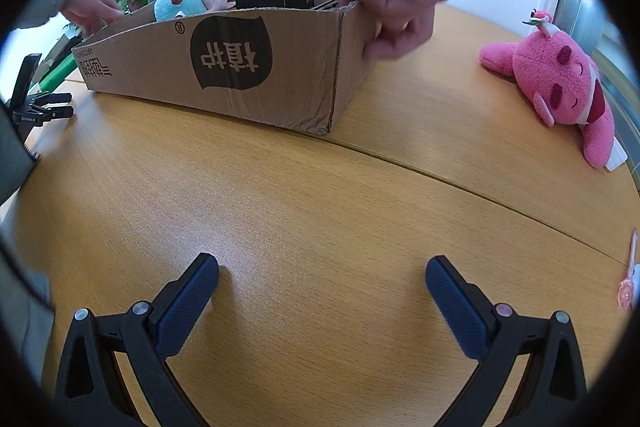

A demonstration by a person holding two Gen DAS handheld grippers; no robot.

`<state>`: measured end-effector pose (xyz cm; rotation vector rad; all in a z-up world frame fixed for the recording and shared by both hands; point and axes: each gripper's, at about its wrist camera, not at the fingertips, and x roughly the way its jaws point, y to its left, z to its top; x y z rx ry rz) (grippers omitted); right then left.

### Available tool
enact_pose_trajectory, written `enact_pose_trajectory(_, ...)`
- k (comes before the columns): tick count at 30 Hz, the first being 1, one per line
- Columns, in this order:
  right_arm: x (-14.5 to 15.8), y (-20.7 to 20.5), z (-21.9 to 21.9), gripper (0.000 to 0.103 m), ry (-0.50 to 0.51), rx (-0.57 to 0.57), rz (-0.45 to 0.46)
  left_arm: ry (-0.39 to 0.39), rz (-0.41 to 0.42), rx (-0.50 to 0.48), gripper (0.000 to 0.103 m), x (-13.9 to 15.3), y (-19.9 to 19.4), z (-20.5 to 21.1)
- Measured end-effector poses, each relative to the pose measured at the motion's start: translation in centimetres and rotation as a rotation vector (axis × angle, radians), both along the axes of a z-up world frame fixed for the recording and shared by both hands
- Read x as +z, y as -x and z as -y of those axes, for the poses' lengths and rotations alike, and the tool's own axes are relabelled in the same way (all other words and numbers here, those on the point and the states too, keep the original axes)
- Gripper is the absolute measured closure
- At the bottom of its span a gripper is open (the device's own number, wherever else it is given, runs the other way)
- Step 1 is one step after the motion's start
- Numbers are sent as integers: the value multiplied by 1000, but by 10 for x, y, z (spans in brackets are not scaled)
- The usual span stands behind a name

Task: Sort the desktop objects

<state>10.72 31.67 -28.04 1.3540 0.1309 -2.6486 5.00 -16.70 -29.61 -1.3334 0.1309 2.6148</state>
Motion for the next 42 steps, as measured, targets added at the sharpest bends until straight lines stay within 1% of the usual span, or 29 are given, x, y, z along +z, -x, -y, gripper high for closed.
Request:
enact_pose_trajectory(13, 0, 0, 1, 0, 0, -2, 0, 0, 0, 20, 0, 0, 0, 0)
enact_pose_trajectory(14, 1, 0, 0, 0, 0, -2, 1, 0, 0, 55, 0, 0, 0, 0)
enact_pose_trajectory(16, 0, 0, 1, 0, 0, -2, 0, 0, 0, 55, 0, 0, 0, 0)
enact_pose_trajectory(17, 0, 0, 1, 0, 0, -2, 1, 0, 0, 70, 0, 0, 0, 0)
enact_pose_trajectory(42, 2, 3, -1, 0, -1, -3, 4, 0, -1, 72, 0, -3, 5, 6)
